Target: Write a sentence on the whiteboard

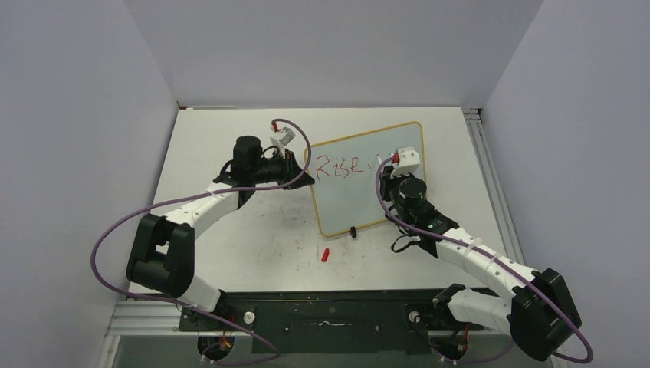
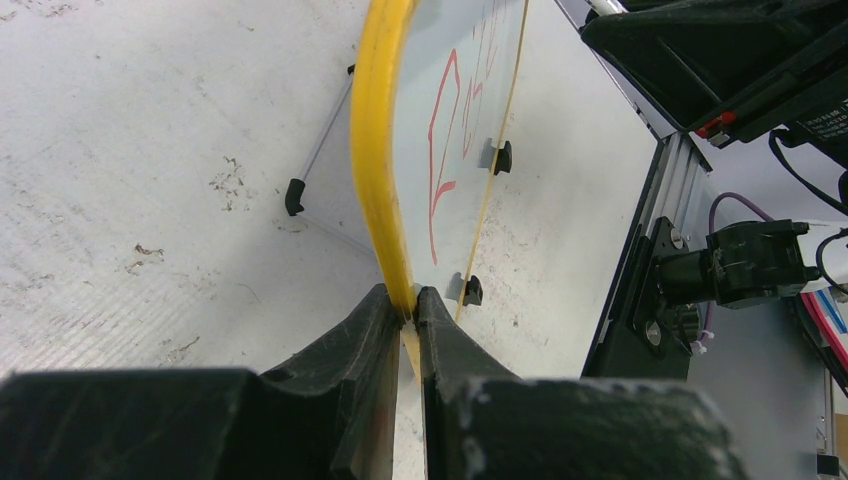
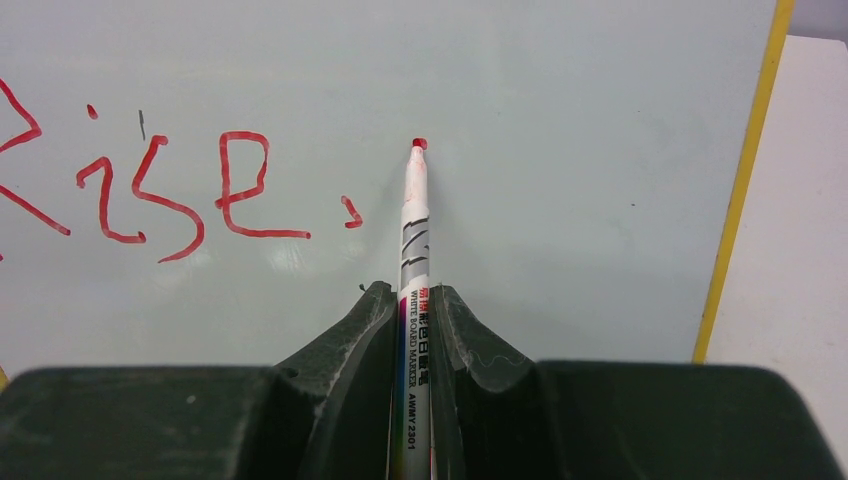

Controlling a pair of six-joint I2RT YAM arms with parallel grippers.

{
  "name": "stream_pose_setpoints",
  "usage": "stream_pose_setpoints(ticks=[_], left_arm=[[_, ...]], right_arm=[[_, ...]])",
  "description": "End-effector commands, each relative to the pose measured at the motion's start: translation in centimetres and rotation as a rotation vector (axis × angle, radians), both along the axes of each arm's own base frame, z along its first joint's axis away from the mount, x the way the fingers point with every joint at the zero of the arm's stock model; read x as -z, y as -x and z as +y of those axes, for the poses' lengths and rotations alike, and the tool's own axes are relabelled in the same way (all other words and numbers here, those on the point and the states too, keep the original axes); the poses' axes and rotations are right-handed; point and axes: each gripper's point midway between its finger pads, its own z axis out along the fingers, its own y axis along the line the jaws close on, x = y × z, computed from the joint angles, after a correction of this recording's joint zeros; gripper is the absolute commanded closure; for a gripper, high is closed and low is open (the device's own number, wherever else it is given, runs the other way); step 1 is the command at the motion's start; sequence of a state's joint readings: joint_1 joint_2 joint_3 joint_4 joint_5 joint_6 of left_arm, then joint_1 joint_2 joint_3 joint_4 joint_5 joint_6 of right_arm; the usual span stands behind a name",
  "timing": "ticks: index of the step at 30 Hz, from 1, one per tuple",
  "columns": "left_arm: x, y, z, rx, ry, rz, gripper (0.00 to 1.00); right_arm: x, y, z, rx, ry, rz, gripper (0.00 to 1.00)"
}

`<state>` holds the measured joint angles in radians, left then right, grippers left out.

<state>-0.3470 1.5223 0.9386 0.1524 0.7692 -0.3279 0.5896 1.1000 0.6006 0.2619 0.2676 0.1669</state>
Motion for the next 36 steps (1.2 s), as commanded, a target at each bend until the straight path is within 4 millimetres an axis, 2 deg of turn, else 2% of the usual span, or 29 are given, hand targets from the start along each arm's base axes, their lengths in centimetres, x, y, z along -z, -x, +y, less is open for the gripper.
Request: stream_pose_setpoints(ticks=[1, 13, 22, 30, 36], left_arm=[[-3.0, -0.5, -0.3, 0.017, 0.02, -0.097, 1.0], [-3.1, -0.5, -0.3, 0.017, 0.022, -0.098, 1.0], [-3.1, -0.5, -0.3, 0.016, 0.021, -0.097, 1.0], [-3.1, -0.4, -0.3, 0.016, 0.021, -0.097, 1.0], [-3.0, -0.5, -0.3, 0.015, 0.021, -0.097, 1.0]], right_arm=[[-1.3, 0.0, 0.7, -0.043, -0.029, -0.033, 0.95], [-0.1, 1.3, 0.2, -0.047, -0.026, -0.005, 0.95], [0.2, 1.3, -1.0, 0.014, -0.019, 0.005, 0.95], [-0.9, 0.9, -1.2, 0.032, -0.023, -0.02, 0.95], [-3.0, 1.1, -1.4, 0.034, -0.049, -0.064, 0.95]])
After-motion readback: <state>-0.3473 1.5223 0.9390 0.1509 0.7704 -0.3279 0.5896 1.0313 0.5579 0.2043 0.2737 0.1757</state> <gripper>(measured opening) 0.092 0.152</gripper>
